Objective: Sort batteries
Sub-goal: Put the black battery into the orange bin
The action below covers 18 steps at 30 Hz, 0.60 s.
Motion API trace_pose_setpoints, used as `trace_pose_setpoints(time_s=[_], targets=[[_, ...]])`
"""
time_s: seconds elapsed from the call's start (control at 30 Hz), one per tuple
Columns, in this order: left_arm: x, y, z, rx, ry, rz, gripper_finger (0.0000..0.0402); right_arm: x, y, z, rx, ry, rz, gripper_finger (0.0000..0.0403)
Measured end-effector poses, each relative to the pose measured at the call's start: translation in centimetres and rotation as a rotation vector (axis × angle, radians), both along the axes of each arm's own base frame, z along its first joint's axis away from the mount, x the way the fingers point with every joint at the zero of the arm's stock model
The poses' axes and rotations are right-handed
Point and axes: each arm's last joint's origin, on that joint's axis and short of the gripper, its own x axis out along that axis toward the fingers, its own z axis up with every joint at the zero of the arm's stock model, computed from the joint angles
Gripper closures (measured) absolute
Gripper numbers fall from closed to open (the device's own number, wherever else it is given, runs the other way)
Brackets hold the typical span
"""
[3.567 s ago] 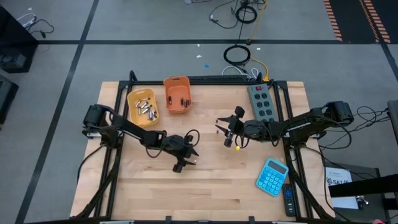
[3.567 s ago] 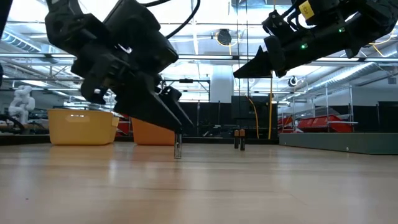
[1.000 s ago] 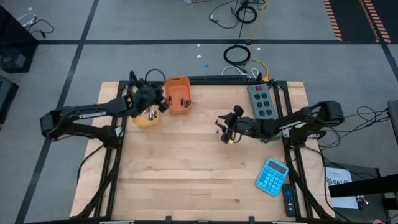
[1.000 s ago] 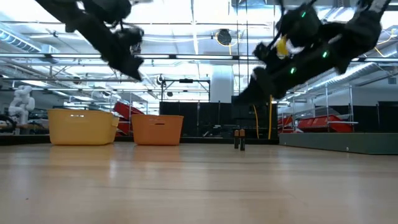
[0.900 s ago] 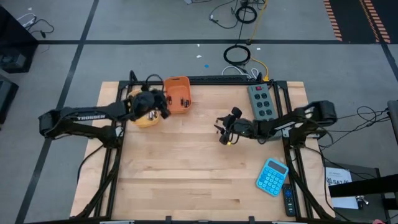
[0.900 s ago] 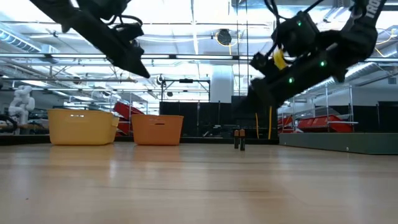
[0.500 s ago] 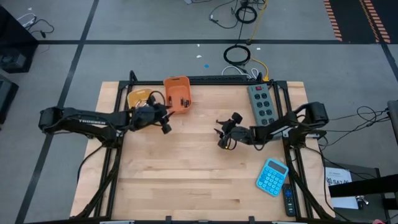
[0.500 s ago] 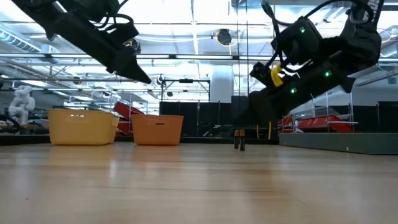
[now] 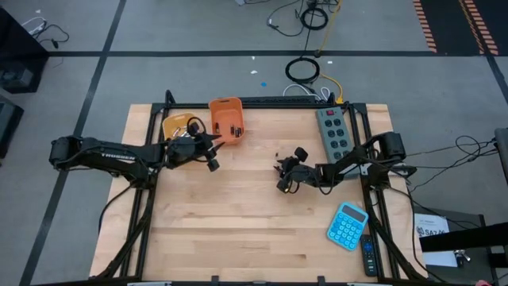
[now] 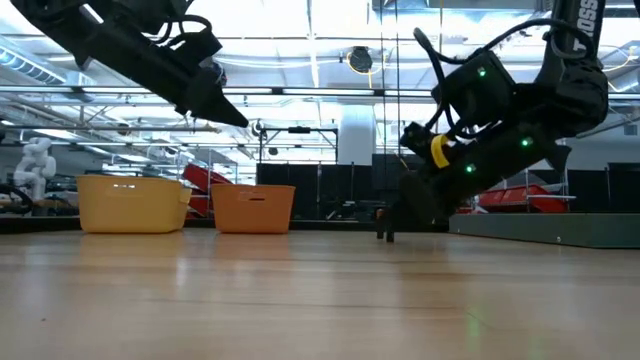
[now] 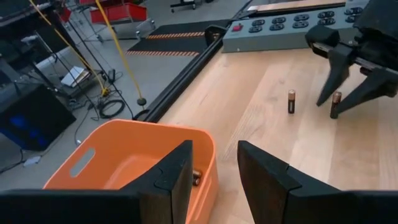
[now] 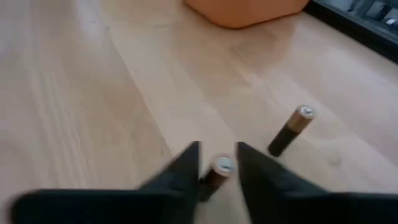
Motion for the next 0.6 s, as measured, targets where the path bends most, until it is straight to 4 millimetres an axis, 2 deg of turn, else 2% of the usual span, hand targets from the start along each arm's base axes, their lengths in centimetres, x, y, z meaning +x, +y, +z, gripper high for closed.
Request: trace_pose_setpoints(time_s=[0.07,0.1,0.33,0.47,0.6], targets=[[0.0,0.0,0.0,0.0,0.002,0.0,0.0265,0.0,0.0,-0.1,0.013,0.009,0.028,0.0362],[0.0,0.0,0.0,0.0,0.001,0.0,0.0265,0.1,-0.1,-0.1,0.021,0.009,0.044,0.0379],[0.0,0.0,-0.1,0.013,0.019,-0.008,0.0265,0.8,-0.1,0.7,0.038,-0.055,0.106,0.0387],[0.0,0.0,-0.1,0.013,0.02,-0.007,0.0265,3.5,-0.2,3.0,-0.002,-0.153,0.244,0.0387],[0.0,0.0,-0.1,0.014,0.02,-0.007,0.0265,6.3,-1.6,5.4,-0.037,-0.172,0.308,0.0387]])
